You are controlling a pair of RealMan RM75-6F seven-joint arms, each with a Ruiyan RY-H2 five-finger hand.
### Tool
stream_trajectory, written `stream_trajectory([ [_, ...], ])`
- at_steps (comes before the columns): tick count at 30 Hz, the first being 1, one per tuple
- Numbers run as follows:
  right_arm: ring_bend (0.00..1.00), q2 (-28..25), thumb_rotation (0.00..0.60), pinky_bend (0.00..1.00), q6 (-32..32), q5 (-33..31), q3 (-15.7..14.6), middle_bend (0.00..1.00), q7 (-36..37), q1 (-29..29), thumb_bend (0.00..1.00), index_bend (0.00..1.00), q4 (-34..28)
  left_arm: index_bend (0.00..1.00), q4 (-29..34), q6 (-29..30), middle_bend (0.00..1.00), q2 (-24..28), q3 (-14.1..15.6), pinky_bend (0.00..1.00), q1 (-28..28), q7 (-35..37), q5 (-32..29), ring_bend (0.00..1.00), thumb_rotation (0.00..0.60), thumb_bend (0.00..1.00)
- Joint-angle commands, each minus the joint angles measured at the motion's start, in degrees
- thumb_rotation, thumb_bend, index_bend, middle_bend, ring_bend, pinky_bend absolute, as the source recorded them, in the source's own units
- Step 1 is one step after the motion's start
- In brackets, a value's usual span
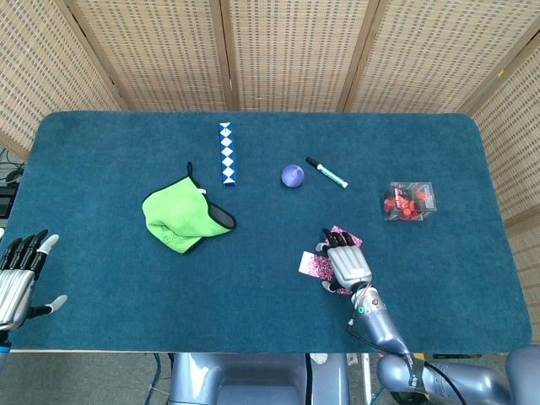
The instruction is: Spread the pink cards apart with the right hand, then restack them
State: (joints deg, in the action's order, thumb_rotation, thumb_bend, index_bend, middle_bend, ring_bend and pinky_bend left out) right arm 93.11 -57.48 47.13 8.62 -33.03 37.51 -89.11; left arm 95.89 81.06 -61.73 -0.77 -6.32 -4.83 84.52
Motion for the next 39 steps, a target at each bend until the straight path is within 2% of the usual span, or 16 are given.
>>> stream_trajectory([
  [1,0.0,0.66,0.6,0.02,0.24,-1.89,0.2,0.0,-0.95,0.68,0.26,0.26,0.84,0.0,0.01,-0.01,0.0,0.0,0.0,0.0,0.0,0.01,-0.02,0.0,0.6,0.01],
  [7,0.0,1.02,0.6,0.02,0.16,-4.42,0.52,0.0,-1.83,1.54,0.26,0.26,0.68,0.0,0.04,-0.01,0.0,0.0,-0.01,0.0,0.0,0.0,-0.04,0.0,0.6,0.01],
  [23,0.0,1.94,0.6,0.02,-0.31,-6.28,-0.19,0.0,-2.42,2.48,0.26,0.29,1.86,0.0,0.07,0.0,0.0,0.01,-0.01,0.0,-0.01,0.02,-0.04,0.0,0.6,0.02],
  [32,0.0,2.48,0.6,0.02,-0.96,-6.17,-0.58,0.0,-2.5,2.76,0.27,0.46,2.25,0.0,0.06,-0.04,0.0,0.06,0.01,0.0,-0.01,0.14,-0.05,0.0,0.6,0.03],
  [36,0.0,2.72,0.6,0.02,-1.06,-5.7,-0.9,0.0,-2.24,2.73,0.34,0.48,2.43,0.0,0.08,-0.03,0.0,0.04,-0.02,0.0,0.0,0.09,-0.11,0.0,0.6,0.03],
  [39,0.0,2.86,0.6,0.02,-1.26,-4.26,-1.19,0.0,-1.27,2.46,0.35,0.49,2.47,0.0,0.07,-0.04,0.0,0.01,-0.03,0.0,-0.01,0.04,-0.14,0.0,0.6,0.03],
])
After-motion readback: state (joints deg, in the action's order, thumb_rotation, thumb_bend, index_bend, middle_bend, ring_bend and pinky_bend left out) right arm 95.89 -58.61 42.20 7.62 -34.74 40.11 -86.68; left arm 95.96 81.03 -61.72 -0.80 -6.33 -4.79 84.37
